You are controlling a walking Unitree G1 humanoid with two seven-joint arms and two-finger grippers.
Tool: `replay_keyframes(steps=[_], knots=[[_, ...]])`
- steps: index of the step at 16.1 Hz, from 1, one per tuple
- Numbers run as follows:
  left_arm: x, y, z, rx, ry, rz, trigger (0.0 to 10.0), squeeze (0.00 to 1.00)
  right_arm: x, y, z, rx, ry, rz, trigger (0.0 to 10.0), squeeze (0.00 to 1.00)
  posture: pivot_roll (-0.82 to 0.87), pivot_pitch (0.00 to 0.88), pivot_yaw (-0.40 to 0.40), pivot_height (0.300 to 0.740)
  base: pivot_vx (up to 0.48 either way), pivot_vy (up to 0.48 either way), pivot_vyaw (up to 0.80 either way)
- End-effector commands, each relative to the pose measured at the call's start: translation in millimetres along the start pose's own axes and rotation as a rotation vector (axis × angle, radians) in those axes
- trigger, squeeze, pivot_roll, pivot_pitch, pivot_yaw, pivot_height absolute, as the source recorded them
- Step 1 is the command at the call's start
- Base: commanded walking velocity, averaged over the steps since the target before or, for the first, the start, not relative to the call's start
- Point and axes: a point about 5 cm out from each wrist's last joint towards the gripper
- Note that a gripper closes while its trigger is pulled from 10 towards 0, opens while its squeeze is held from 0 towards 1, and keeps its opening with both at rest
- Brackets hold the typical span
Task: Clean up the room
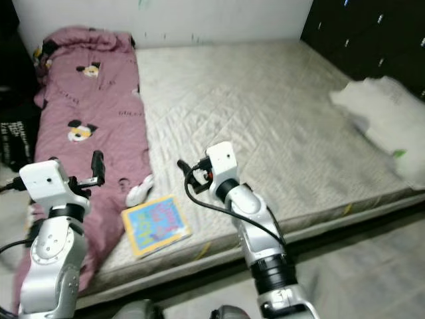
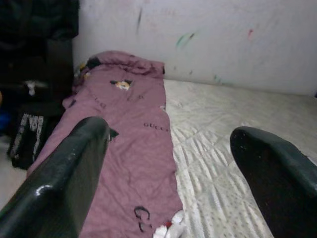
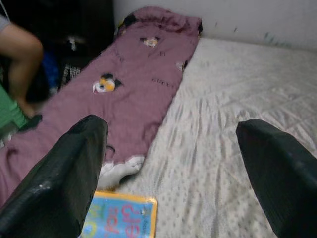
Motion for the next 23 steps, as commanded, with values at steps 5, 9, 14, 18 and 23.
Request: replay_keyframes(steps=[5,9,14,18,23], knots=[[-7.1,-0.1,-4.9,0.002,0.021,0.002,10.0,0.0,0.4,-1.5,2.0,-0.009,-0.007,-0.02,10.0,0.0,0.0,0.019,-0.029,0.74,0.0,0.0,0.8],[-9.5,28.8,4.0,0.279,-0.093,0.181,10.0,0.0,-1.5,-23.5,7.4,-0.009,-0.032,-0.215,10.0,0.0,0.01,0.015,-0.025,0.74,0.0,0.0,0.17],[-17.0,29.7,1.9,0.242,-0.07,0.065,10.0,0.0,-3.6,-39.3,5.4,0.032,-0.034,-0.359,10.0,0.0,0.01,0.026,-0.019,0.74,0.0,0.0,0.0],[-20.3,37.1,3.1,0.282,-0.094,0.133,10.0,0.0,-18.4,-54.4,4.9,0.063,-0.065,-0.494,10.0,0.0,0.01,0.028,-0.017,0.74,0.0,0.0,0.0],[-21.3,41.5,-7.4,0.245,-0.019,0.136,10.0,0.0,-25.4,-46.7,-8.0,0.054,-0.007,-0.479,10.0,0.0,0.0,0.041,-0.012,0.74,0.0,0.0,0.0]])
Point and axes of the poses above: a point about 5 cm out from each wrist's last joint towards the gripper, its own x axis pointing out of the wrist towards the gripper, its own z axis along the axis of the wrist's last joint, y = z × x, and after that the axes turned 12 degrees about -x, right-handed
